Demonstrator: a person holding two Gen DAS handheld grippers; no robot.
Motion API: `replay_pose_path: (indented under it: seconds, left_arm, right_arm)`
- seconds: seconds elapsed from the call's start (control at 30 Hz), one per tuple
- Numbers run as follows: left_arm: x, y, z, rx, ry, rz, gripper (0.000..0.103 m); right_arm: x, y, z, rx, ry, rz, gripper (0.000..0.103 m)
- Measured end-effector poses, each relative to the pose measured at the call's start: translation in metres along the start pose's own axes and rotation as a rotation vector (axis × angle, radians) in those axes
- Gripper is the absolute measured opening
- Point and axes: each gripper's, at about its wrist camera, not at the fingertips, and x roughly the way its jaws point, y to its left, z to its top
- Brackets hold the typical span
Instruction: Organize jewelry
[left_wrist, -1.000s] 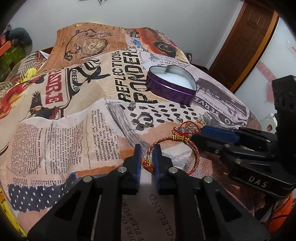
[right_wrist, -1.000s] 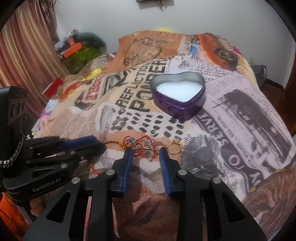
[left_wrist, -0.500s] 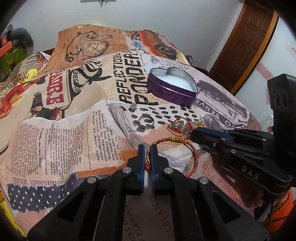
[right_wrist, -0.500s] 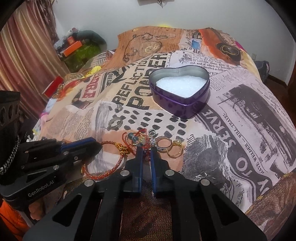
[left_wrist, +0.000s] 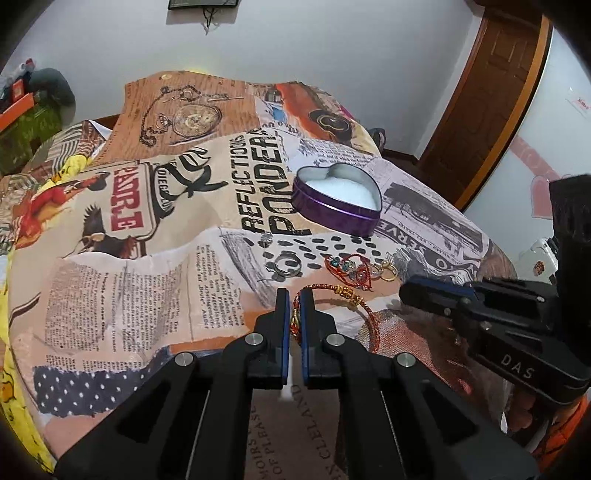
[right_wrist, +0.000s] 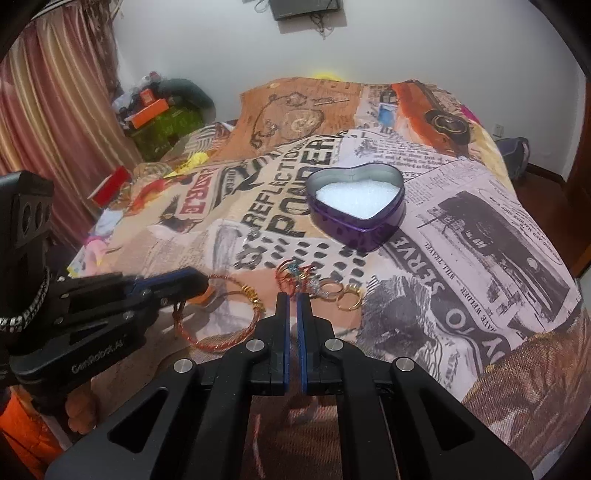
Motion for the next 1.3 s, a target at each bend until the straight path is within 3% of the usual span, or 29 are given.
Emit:
replay_pose_path:
  seconds: [0.13, 0.27, 0.33, 0.67, 0.77, 0.9, 1.3]
  left_arm:
    - [-0.004, 0.007, 0.001, -0.011, -0.015, 0.021, 0.003]
    - [-0.007, 0.016, 0.000, -0.022, -0.023, 0.032, 0.003]
    - [-0.005, 0.020, -0.001, -0.033, -0.020, 0.028, 0.003]
    - [0.006, 0.027, -0.005, -0.050, -0.003, 0.020, 0.003]
    - [0.007, 0.027, -0.006, -0.048, -0.002, 0.023, 0.003]
    - [0.005, 0.026, -0.006, -0.042, -0.010, 0.033, 0.003]
    - [-0.007, 0.018, -0.004, -0.019, -0.036, 0.046, 0.003]
  right_arm:
    - [0.009, -0.002, -0.001, 0.035, 0.061, 0.011, 0.006]
    - [0.021, -0.003, 0.004, 0.058, 0.097, 0.013, 0.023]
    - [0.026, -0.002, 0.007, 0.046, 0.102, 0.010, 0.024]
    - [0.048, 0.004, 0.015, -0.035, 0.122, -0.001, 0.024]
    - [0.049, 0.005, 0.015, -0.055, 0.120, -0.002, 0.010]
    - [0.049, 0.003, 0.015, -0.047, 0.113, -0.003, 0.005]
    - [0.025, 0.016, 0.006, -0.093, 0.079, 0.006, 0.004]
